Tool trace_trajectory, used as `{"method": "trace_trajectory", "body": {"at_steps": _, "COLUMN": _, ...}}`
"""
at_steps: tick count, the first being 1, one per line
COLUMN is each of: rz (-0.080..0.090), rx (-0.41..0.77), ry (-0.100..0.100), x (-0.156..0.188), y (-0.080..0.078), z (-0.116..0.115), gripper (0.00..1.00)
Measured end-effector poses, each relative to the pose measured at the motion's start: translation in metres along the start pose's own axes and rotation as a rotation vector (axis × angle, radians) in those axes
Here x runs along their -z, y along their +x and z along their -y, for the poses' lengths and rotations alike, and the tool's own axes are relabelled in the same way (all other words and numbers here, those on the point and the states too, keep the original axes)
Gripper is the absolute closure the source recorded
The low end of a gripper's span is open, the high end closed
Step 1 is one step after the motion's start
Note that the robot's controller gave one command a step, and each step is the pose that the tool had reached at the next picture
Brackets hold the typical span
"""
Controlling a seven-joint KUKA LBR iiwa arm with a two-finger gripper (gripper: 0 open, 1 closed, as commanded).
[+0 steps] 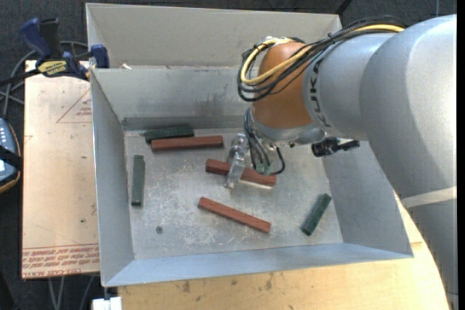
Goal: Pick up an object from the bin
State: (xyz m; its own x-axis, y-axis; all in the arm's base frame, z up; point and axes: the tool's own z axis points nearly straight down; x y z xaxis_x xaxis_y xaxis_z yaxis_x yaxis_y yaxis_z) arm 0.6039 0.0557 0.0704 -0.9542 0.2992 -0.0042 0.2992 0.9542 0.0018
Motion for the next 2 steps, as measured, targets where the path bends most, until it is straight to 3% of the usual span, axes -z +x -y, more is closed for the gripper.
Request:
{"method": "trace_trajectory", "body": {"at_steps": 1, "rz": 0.000, "rx": 0.001, "ry": 0.000, "x": 0.025, "y": -0.001, "z": 0.000, "gripper": 1.00}}
{"method": "trace_trajectory", "body": {"at_steps": 2, "rz": 0.006, "rx": 0.003, "ry": -0.003, "x": 0.111, "y": -0.004, "z": -0.002, "gripper": 1.00}}
